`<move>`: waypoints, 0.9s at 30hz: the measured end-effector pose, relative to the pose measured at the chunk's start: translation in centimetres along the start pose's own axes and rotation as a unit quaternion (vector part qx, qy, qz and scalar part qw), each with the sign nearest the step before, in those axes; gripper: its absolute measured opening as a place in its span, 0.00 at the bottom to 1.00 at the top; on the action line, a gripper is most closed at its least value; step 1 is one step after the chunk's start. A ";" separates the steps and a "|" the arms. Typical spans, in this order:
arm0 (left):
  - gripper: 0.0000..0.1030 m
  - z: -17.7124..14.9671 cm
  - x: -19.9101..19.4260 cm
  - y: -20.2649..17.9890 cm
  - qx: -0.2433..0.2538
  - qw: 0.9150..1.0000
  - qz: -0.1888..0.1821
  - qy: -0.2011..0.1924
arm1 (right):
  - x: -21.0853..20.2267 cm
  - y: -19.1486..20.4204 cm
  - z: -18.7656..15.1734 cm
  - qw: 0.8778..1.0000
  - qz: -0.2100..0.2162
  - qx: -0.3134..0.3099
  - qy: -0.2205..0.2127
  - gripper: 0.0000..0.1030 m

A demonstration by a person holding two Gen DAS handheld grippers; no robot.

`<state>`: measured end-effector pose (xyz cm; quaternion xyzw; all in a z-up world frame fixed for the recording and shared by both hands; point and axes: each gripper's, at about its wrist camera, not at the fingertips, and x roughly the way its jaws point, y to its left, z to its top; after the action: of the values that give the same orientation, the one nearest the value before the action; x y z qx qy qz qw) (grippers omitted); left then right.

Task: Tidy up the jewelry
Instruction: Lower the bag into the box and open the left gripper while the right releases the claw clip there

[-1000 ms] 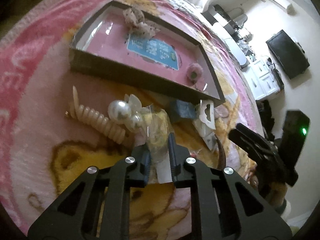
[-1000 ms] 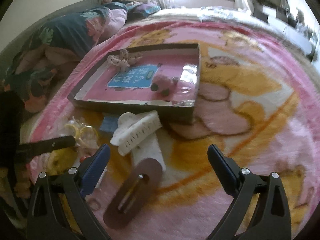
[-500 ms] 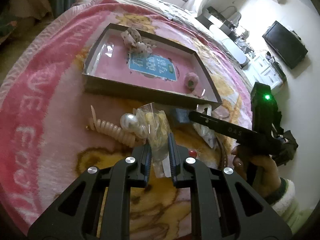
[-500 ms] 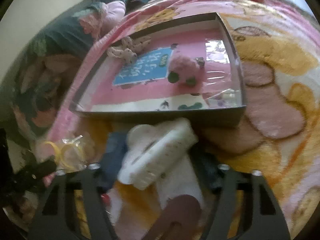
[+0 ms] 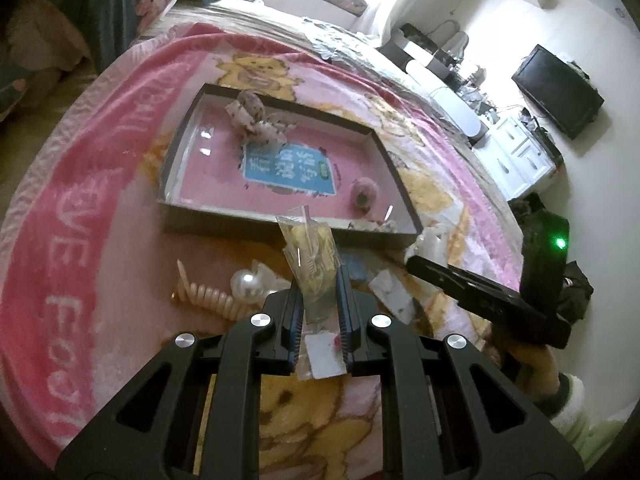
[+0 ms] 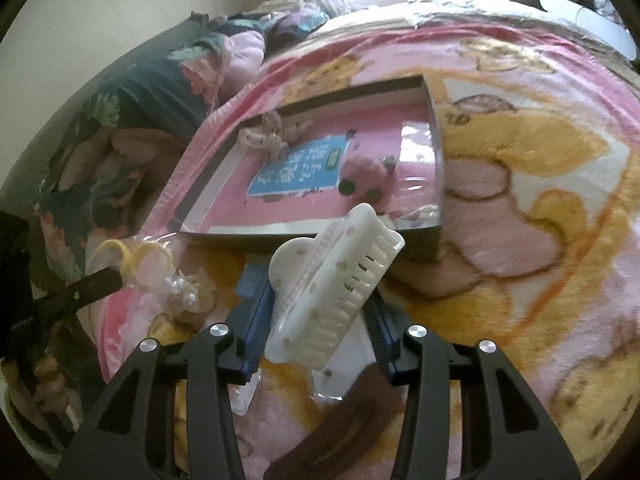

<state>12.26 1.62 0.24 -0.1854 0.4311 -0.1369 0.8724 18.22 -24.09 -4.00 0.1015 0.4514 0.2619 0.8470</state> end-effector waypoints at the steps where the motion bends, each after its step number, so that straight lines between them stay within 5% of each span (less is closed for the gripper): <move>1: 0.08 0.2 0.0 -0.2 0.002 1.000 0.000 -0.001 | -0.7 -0.1 0.0 1.000 -0.001 -0.001 -0.006 0.42; 14: 0.08 3.4 0.9 -2.9 0.033 0.999 -0.016 -0.017 | -6.1 -1.0 1.7 0.997 -0.031 -0.010 -0.066 0.42; 27: 0.08 7.1 2.1 -4.1 0.038 0.998 -0.031 -0.031 | -6.8 -1.0 4.6 0.995 -0.042 -0.024 -0.084 0.42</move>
<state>18.89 -1.38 4.58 -0.1693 0.3920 -0.1741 0.8873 19.22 -28.26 3.06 0.0842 0.3761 0.2274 0.8943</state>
